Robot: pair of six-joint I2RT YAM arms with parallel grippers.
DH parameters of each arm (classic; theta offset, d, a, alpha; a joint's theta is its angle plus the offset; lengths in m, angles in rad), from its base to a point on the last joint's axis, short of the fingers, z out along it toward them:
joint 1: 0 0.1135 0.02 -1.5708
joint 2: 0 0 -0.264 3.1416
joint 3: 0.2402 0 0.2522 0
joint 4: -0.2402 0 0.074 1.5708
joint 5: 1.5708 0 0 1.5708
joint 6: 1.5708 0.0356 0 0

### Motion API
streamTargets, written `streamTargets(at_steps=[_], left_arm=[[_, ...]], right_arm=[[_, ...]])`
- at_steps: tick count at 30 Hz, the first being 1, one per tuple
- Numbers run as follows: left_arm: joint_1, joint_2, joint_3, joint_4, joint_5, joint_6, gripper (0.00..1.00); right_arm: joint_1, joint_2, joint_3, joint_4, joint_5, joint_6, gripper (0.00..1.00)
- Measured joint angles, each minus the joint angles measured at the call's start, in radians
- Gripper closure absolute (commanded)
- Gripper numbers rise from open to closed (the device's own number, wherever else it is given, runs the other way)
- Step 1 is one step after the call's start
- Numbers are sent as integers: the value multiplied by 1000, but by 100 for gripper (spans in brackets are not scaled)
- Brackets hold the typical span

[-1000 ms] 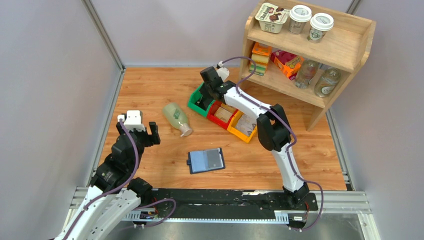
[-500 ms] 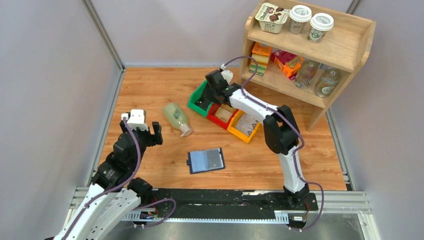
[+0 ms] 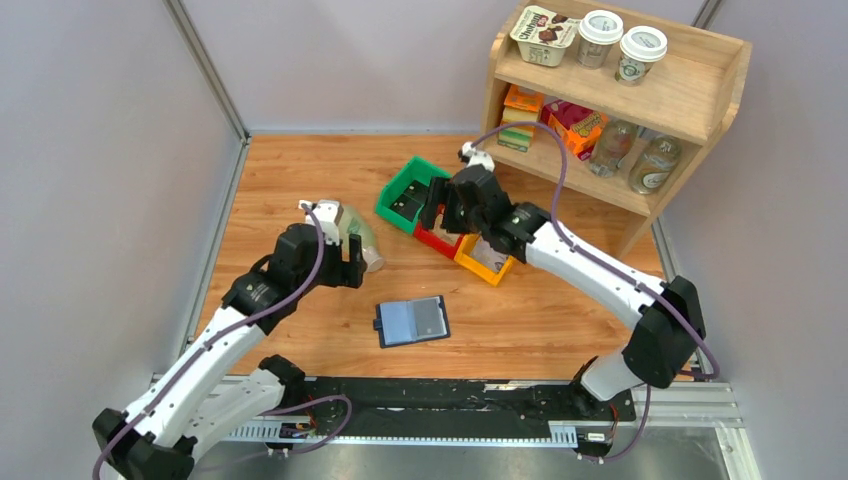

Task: Take the credit cards out of the card holder
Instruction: Place the credit card in the storage box.

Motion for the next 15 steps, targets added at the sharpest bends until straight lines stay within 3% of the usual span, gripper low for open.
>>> streamTargets(at_steps=[5,9,15], left_arm=[[-2,110,10,-58,115,-96,14],[-31,190,0,-93,170,-187,15],[-106,271,-59,-77,207,-290,22]], right_arm=[[116,-61,-154,-35,-10,-3,24],[199,-64,-282,-48,-28,34,34],[221,-26,-347,-52,-73,82,49]])
